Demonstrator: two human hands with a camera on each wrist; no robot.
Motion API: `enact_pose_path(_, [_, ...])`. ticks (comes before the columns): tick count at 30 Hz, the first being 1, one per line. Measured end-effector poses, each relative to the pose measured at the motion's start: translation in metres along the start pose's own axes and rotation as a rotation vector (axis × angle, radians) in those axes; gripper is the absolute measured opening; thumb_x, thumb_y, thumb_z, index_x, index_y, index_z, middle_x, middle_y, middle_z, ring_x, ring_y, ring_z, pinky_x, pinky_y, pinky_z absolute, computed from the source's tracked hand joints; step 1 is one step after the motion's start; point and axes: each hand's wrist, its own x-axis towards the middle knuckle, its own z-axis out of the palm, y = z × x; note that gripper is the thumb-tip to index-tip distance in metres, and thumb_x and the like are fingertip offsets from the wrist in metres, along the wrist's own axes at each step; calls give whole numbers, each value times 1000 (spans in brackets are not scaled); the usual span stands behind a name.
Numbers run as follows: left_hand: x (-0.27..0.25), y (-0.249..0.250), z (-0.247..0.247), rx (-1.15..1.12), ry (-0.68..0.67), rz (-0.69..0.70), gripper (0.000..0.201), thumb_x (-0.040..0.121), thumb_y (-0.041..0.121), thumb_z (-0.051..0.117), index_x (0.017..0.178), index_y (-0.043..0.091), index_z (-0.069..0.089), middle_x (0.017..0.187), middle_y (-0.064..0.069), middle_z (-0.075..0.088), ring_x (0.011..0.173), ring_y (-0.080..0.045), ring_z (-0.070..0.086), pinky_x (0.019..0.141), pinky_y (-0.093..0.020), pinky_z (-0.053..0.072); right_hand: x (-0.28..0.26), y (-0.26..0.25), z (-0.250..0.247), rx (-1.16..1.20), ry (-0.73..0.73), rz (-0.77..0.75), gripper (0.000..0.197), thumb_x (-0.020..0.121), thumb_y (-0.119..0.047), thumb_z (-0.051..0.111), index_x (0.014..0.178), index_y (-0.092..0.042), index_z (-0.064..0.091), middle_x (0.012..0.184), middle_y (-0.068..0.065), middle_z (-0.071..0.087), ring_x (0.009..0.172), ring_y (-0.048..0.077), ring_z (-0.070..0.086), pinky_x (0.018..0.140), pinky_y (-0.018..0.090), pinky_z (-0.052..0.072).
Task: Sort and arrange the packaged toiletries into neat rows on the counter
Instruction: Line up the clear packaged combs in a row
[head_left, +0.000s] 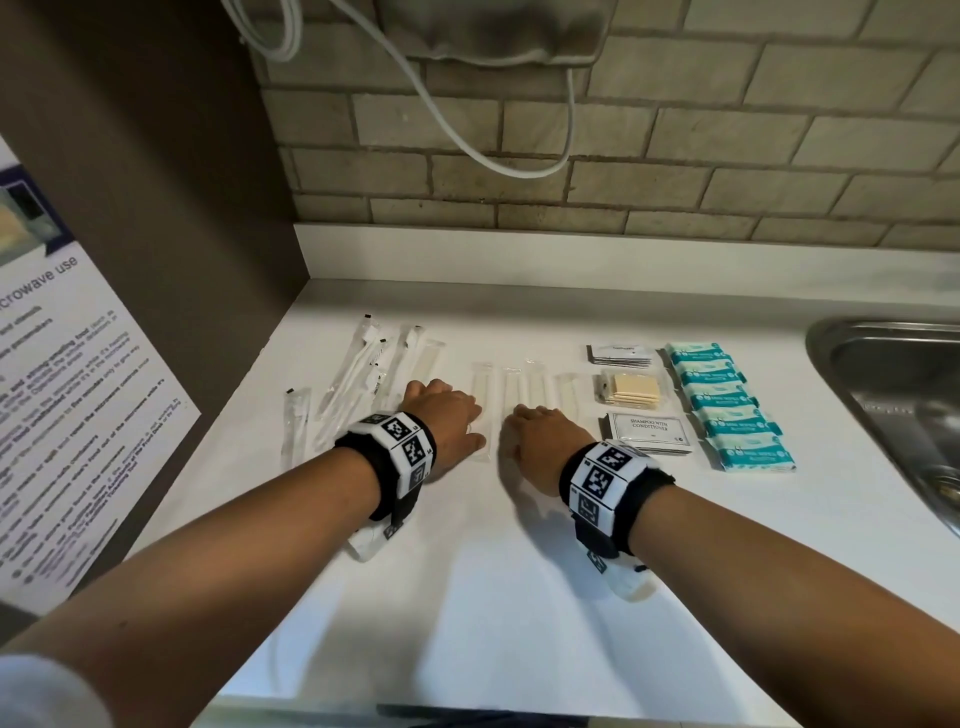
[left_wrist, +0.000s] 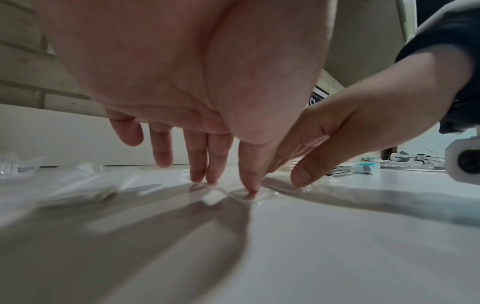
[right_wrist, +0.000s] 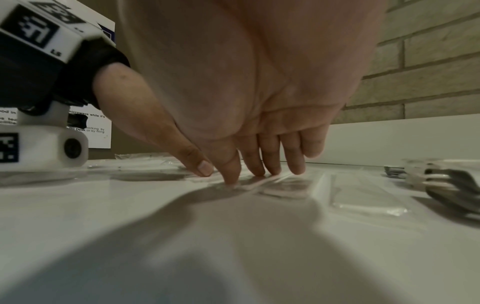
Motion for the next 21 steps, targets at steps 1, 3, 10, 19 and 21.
enact_pose_path(1, [0,-1,0,-4,2,1,49,91,48,45,133,25,52,146,2,47,138,-26,31,106,-43,23,0,0,0,-3,-1,-1,42,99,-17,34,139,-8,42,144,8,43,135,27,38,116,38,28])
enact_pose_path(3, [0,-2,0,-31,8,-1,49,92,48,44,135,26,51,147,2,47,138,-25,30,107,-42,23,1,0,-1,-20,-11,-3,42,98,-16,35,139,-8,43,144,8,43,135,27,38,117,39,28])
enact_pose_path(10, [-10,-27,-9,-148,179,-87,33,92,38,47,123,34,59,132,8,56,124,-19,39,98,-37,24,3,-10,-14,-20,95,-50,40,95,-20,39,132,-10,50,134,9,53,124,29,49,110,38,35])
enact_pose_path(19, [-35,-84,-10,6,40,-96,41,89,47,48,127,34,56,140,13,50,132,-21,31,102,-40,23,53,-66,-36,-107,25,-181,56,95,-13,45,149,-17,31,153,6,37,140,27,34,117,40,24])
enact_pose_path(21, [-39,-91,-9,26,12,-84,44,91,47,48,132,33,53,143,14,48,137,-22,27,107,-41,20,70,-78,-37,-132,-21,-187,58,96,-11,43,151,-18,26,158,3,27,144,26,29,118,40,21])
